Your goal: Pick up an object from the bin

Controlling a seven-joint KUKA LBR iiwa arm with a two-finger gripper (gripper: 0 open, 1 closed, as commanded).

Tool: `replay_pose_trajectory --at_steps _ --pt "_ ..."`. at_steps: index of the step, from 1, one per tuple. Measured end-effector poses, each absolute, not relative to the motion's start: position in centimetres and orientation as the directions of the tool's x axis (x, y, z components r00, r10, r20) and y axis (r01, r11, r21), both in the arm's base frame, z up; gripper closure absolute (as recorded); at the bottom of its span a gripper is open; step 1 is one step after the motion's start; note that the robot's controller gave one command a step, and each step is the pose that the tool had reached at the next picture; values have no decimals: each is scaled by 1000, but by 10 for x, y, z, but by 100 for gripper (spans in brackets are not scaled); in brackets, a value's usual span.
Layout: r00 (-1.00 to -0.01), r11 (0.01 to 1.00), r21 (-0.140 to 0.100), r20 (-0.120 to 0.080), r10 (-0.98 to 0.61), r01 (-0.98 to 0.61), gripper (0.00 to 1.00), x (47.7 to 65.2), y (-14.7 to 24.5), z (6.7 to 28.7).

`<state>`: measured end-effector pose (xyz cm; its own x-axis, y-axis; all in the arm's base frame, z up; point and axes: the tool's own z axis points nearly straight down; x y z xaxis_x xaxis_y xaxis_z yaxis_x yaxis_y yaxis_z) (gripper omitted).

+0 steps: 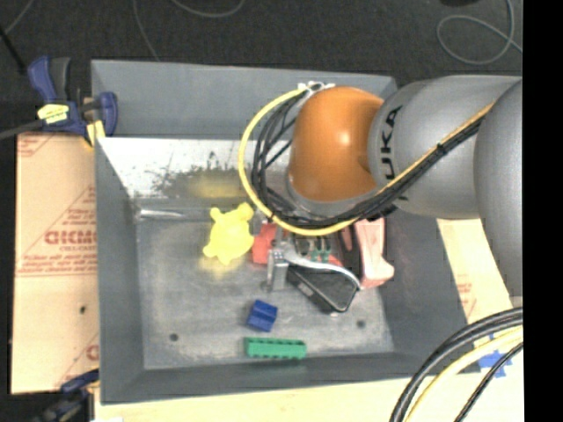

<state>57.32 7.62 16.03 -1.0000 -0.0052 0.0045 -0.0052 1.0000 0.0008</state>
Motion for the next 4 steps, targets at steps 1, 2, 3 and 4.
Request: replay_pose_trajectory --at_steps 1,2,3,4 --pt "-1000 1000 1 -3 -4 -4 0 575 76 165" --pt "-1000 1000 3 -8 8 8 0 614 72 140" --pt "-1000 1000 2 -7 13 13 0 634 71 103" --pt "-990 990 4 -8 140 140 0 627 79 79"
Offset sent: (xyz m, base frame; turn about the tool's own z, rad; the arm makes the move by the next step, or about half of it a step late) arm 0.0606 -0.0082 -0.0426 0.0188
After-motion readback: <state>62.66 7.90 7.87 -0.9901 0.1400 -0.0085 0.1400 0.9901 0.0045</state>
